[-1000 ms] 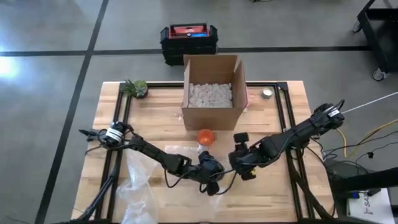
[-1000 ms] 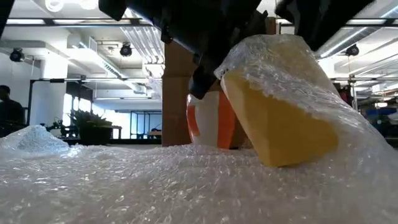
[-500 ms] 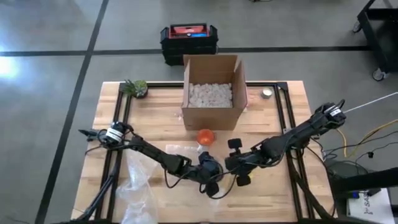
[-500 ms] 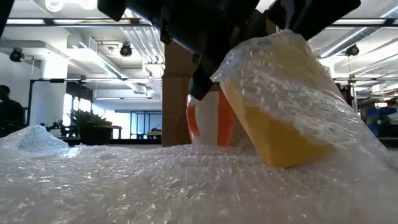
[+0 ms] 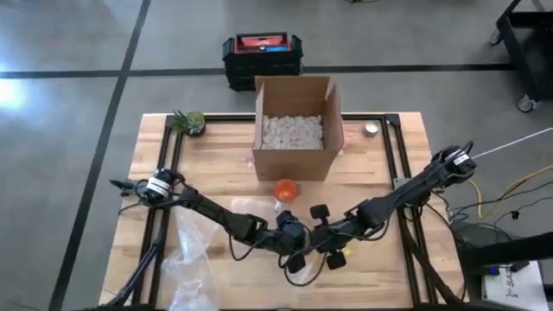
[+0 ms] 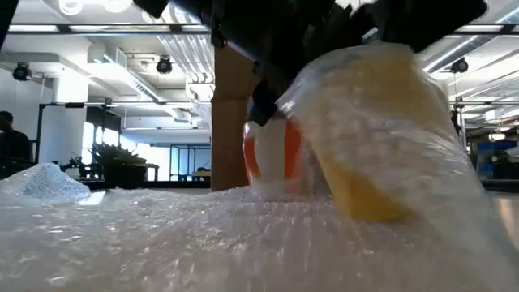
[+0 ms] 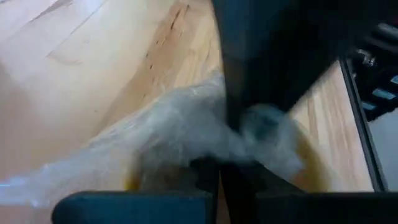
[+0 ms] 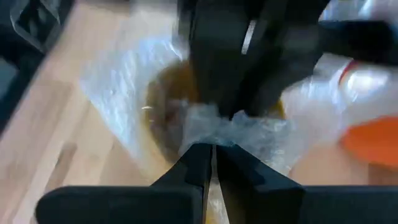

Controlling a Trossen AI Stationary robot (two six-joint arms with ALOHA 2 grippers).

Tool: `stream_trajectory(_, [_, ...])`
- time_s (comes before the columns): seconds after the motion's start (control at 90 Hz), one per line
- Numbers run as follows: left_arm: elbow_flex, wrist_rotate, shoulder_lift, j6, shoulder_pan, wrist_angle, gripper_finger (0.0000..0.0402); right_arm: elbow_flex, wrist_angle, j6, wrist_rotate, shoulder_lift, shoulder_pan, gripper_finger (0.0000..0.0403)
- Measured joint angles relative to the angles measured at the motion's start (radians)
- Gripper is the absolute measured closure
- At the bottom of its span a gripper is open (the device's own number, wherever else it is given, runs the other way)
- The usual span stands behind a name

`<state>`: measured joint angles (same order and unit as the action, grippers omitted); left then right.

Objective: Wrap mug
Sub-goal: Wrap the yellow mug with the transparent bubble wrap

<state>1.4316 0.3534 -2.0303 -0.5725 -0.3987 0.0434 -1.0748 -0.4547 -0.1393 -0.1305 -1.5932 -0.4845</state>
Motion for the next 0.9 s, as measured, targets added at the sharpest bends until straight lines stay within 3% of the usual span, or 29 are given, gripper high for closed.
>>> stream_trajectory(0.178, [0.14, 0.023, 0.005, 0.051, -0.016, 0.221, 0.0402, 0.001, 0.005, -0.002, 0.006, -0.001, -0.002, 0.039])
stream_trajectory(0.411, [0.176, 0.049, 0.006, 0.091, -0.016, 0.216, 0.0402, 0.001, 0.01, -0.002, 0.003, -0.001, -0.002, 0.0389])
stream_trajectory(0.722, [0.103, 0.004, -0.069, 0.033, -0.007, 0.126, 0.0402, -0.006, 0.019, 0.001, -0.002, -0.001, -0.002, 0.0389])
stream_trajectory(0.9, [0.102, 0.009, -0.097, 0.02, -0.004, 0.117, 0.0401, -0.111, -0.118, 0.016, 0.0, -0.002, -0.002, 0.0389])
